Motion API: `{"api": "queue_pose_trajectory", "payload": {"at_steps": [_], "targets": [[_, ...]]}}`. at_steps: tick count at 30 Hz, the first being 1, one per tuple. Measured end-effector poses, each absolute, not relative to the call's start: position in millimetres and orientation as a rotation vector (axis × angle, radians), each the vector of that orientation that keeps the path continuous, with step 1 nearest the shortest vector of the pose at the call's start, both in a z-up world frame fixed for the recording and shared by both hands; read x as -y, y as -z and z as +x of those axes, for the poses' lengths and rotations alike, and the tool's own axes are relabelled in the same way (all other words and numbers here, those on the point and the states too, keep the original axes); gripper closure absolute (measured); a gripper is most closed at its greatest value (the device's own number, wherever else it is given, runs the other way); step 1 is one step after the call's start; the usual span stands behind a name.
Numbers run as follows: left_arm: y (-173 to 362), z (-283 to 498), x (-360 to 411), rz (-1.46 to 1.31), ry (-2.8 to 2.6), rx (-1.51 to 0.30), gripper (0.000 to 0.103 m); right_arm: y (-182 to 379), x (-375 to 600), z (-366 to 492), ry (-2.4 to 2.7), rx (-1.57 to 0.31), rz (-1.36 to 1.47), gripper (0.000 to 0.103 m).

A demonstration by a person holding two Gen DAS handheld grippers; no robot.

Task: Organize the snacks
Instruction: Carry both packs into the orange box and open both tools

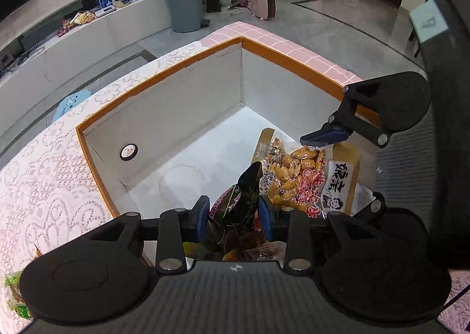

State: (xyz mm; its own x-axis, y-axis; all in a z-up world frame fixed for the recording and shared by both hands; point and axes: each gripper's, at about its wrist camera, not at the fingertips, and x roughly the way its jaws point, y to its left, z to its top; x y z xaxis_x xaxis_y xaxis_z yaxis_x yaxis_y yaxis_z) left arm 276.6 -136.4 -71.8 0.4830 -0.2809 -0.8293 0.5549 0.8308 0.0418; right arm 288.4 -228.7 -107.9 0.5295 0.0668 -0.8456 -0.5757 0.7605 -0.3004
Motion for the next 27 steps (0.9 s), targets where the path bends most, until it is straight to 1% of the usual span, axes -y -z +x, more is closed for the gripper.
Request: {"api": "queue_pose_trajectory", "payload": {"at_steps": [4, 6, 7, 8, 12, 14, 16, 22, 27], "targets": [[72, 275, 137, 0.351, 0.519, -0.927, 0.062, 110, 229, 288, -0.42, -0.954, -0.632, 0.026], [69, 276, 135, 0.342, 0.525, -0.93, 0.058, 110, 228, 285, -0.421, -0.959, -0.643, 0.025], [68, 275, 134, 0.338, 0.531, -0.928, 0.053, 109, 226, 284, -0.423, -0.963, -0.646, 0.024], [65, 274, 133, 0.336, 0.534, -0.92, 0.053, 109, 226, 284, -0.423, -0.968, -0.644, 0.023], [55, 268, 131, 0.358, 0.528, -0.891, 0.05, 103, 225, 284, -0.405, -0.981, -0.669, 0.014], [50, 266, 128, 0.351, 0.524, -0.885, 0.047, 100, 224, 282, -0.41, -0.987, -0.676, 0.013], [45, 264, 125, 0.338, 0.517, -0.888, 0.046, 95, 222, 278, -0.408, -0.984, -0.699, 0.01], [28, 256, 110, 0.287, 0.485, -0.904, 0.046, 81, 223, 267, -0.336, -0.988, -0.754, 0.01], [14, 241, 99, 0.277, 0.477, -0.903, 0.046, 66, 226, 259, -0.302, -1.015, -0.71, 0.01]]}}
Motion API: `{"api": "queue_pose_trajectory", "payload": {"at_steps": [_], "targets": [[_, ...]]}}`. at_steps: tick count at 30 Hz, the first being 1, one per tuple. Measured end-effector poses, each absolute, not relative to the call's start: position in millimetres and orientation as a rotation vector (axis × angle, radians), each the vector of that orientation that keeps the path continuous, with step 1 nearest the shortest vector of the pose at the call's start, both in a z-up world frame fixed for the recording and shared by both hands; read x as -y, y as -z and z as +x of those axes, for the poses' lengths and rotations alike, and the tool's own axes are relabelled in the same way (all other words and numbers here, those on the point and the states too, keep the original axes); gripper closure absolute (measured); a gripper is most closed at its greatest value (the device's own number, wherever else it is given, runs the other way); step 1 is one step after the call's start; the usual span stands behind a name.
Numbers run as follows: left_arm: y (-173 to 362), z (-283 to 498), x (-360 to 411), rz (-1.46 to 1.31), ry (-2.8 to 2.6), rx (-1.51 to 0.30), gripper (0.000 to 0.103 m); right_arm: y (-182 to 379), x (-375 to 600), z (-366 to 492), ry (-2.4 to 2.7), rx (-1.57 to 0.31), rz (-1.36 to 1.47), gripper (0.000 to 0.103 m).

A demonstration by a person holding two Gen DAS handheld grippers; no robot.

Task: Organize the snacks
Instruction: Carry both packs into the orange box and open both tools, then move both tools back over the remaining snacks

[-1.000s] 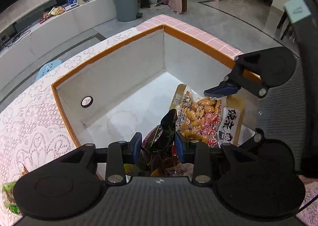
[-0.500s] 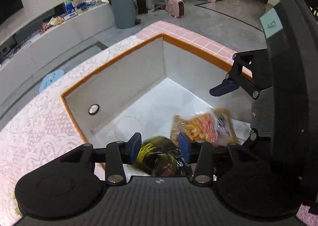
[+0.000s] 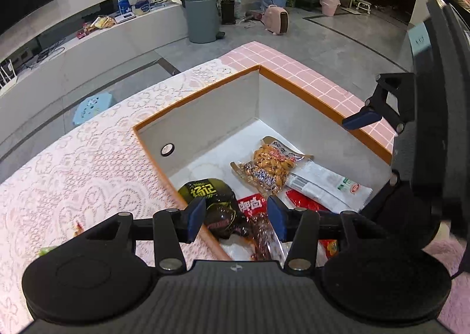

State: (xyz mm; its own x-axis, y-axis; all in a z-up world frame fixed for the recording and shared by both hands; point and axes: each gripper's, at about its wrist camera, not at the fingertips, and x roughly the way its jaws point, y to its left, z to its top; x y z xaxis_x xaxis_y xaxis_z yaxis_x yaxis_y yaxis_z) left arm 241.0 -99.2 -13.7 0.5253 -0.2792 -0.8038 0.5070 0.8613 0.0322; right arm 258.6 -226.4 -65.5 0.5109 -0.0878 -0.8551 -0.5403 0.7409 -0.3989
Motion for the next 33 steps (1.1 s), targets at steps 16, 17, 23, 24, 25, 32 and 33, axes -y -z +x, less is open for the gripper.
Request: {"api": "queue_pose_trajectory", "payload": {"at_steps": [16, 17, 23, 24, 25, 32, 33], "targets": [[-18, 202, 23, 0.128, 0.316, -0.831, 0.044, 9, 182, 216, -0.36, -0.867, -0.449, 0.01], [-18, 201, 16, 0.12, 0.298, -0.824, 0.044, 7, 177, 213, -0.366, -0.845, -0.438, 0.01], [-12, 199, -28, 0.058, 0.214, -0.817, 0.044, 4, 145, 198, -0.432, -0.717, -0.34, 0.01], [-11, 199, -33, 0.051, 0.204, -0.818, 0.044, 5, 140, 197, -0.442, -0.704, -0.326, 0.01], [-10, 200, -39, 0.043, 0.192, -0.82, 0.043, 6, 135, 196, -0.451, -0.693, -0.314, 0.01], [5, 199, -83, -0.011, 0.104, -0.816, 0.04, 27, 102, 196, -0.475, -0.671, -0.224, 0.01], [8, 199, -90, -0.024, 0.098, -0.812, 0.04, 31, 97, 195, -0.472, -0.658, -0.215, 0.01]]}}
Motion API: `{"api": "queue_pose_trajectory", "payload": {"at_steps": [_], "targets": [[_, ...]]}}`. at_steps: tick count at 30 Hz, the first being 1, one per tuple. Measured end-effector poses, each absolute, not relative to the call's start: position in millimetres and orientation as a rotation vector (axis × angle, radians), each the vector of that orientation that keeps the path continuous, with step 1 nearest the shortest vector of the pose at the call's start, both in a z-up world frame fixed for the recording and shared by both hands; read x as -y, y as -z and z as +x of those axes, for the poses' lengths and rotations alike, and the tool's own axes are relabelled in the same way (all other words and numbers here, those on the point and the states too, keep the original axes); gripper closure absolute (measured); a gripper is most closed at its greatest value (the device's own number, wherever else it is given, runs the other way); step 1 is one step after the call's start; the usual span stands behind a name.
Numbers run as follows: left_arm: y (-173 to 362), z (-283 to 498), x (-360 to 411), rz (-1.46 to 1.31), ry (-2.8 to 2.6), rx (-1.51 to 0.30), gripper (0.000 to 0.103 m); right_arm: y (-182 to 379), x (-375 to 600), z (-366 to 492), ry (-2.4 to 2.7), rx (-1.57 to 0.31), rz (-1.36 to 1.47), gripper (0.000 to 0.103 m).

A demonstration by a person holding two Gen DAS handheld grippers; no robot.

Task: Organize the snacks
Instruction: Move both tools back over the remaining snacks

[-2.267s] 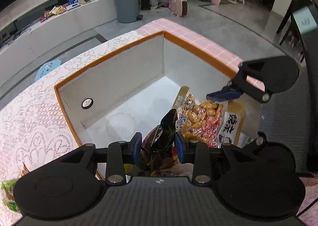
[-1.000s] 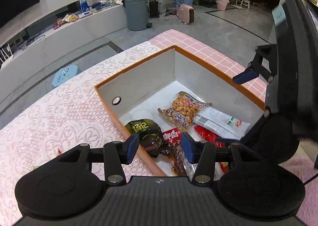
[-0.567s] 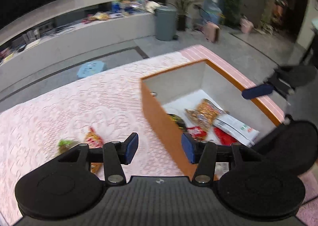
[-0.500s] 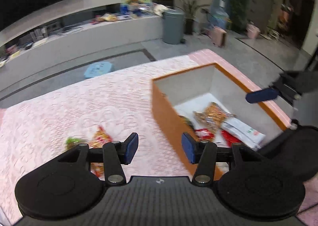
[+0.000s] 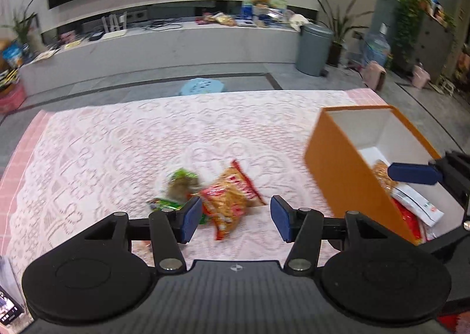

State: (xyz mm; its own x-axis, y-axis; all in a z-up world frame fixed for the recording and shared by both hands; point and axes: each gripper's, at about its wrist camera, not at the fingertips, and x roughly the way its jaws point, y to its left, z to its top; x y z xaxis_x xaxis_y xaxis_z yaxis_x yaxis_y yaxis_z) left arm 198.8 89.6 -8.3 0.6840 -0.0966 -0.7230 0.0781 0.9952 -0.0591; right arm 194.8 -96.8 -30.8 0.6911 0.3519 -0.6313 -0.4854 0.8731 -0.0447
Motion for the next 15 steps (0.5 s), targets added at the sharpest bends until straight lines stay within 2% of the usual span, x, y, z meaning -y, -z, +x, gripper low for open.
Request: {"api": "queue_pose_trajectory", "payload": {"at_steps": [15], "targets": [[63, 194, -165, -0.196, 0.046, -0.756, 0.028, 93, 42, 208, -0.425, -0.584, -0.173, 0.011]]}}
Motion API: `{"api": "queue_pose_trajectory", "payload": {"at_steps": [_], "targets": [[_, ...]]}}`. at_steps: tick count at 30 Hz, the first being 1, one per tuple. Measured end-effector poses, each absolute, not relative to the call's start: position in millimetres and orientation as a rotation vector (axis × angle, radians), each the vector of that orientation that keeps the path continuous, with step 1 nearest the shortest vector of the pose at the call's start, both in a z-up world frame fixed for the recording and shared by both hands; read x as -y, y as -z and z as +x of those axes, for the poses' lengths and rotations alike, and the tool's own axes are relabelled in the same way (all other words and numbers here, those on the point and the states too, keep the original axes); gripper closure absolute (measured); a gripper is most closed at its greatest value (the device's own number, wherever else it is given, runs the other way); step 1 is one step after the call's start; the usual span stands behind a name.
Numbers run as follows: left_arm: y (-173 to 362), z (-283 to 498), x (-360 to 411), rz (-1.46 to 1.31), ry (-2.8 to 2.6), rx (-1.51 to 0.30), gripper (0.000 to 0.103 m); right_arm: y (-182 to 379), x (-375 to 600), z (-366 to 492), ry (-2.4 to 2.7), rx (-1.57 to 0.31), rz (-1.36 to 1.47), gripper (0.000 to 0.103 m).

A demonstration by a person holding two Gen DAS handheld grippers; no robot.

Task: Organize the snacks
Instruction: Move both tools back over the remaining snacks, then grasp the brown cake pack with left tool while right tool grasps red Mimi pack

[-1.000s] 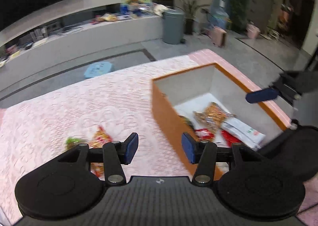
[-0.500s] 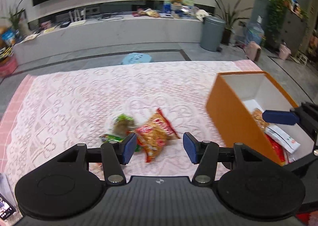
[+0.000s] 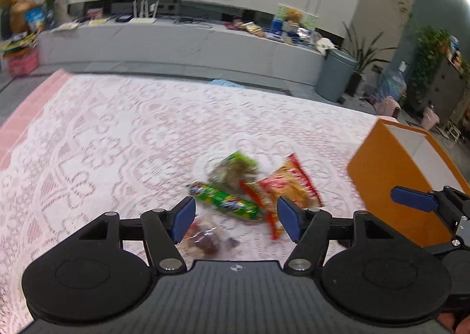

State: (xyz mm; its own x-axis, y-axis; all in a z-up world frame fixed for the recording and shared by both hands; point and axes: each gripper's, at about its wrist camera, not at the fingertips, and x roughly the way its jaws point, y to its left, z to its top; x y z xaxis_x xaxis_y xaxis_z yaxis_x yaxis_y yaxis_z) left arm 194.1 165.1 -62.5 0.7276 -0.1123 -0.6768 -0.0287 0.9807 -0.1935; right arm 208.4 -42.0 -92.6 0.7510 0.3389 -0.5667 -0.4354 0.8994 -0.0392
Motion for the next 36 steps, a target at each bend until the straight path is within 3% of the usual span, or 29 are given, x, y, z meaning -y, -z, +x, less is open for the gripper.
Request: {"api": "queue_pose_trajectory", "payload": {"at_steps": [17, 22, 33, 36], "targets": [[107, 205, -178, -0.227, -0.008, -0.904, 0.025, 133, 24, 257, -0.463, -0.596, -0.144, 0.008], [112, 211, -185, -0.325, -0.018, -0.919, 0.036, 138, 20, 264, -0.474, -0.596, -0.153, 0.008], [115, 213, -183, -0.356, -0.01, -0.943, 0.045, 149, 16, 284, -0.482, -0.624, -0.118, 0.009], [114, 214, -182, -0.345, -0.006, -0.943, 0.046, 153, 11, 286, -0.503, -0.635, -0.122, 0.015]]}}
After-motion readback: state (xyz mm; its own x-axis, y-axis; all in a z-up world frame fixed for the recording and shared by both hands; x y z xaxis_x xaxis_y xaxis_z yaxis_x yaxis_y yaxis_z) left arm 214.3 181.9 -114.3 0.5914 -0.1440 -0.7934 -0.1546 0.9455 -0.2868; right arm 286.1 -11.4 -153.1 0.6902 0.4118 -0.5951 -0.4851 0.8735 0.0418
